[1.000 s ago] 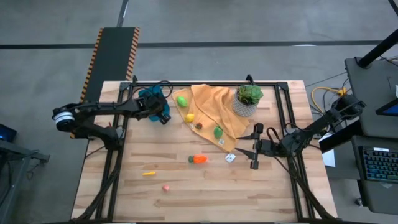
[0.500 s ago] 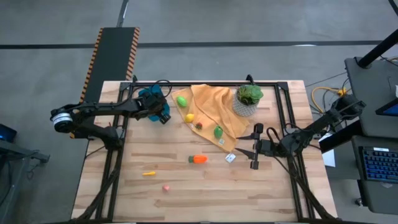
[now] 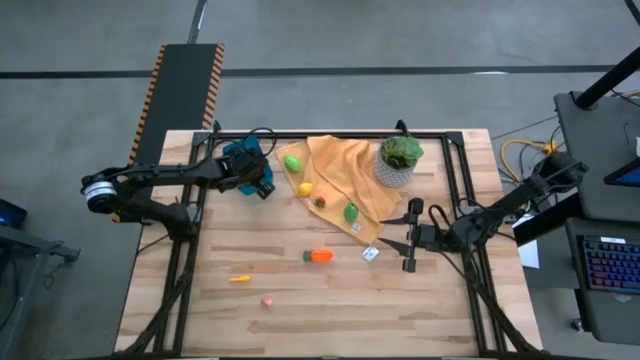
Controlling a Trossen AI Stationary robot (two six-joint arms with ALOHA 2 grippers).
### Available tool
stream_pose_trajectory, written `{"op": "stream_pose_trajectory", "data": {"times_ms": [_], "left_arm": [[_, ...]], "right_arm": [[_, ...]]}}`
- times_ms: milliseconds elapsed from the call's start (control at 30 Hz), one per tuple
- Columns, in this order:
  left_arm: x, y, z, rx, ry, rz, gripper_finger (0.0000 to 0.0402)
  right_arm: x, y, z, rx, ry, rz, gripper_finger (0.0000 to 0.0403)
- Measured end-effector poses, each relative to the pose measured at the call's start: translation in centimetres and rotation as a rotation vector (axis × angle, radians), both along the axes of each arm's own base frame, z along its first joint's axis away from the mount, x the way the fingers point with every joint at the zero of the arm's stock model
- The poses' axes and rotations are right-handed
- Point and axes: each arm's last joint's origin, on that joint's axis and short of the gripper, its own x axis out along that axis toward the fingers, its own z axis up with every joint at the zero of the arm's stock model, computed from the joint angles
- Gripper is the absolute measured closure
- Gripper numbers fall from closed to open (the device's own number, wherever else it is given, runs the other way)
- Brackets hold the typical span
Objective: Pick and placing Produce into tupperware
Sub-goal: Put the red cherry into the blue bin, then put the yellow corn into the blue bin
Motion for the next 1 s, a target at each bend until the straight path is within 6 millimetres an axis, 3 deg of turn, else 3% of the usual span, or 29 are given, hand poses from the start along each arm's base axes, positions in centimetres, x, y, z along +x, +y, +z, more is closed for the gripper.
{"op": "stream_pose_trajectory", "data": {"times_ms": [467,800,1000], "left_arm": [[0.0,0.0,0.0,0.003,0.001,0.001,0.0302],[0.0,0.0,0.2,0.006,-0.006,0.0,0.0298],[-0.5,-0.3,1.4,0.031,-0.055,-0.001,0.0298]], "right_arm": [[0.0,0.0,0.0,-0.001,0.0,0.0,0.0216],[0.0,0.0,0.0,-0.001,0.0,0.0,0.0216],[0.0,0.0,0.0,-0.001,0.001,0.0,0.0216]]}}
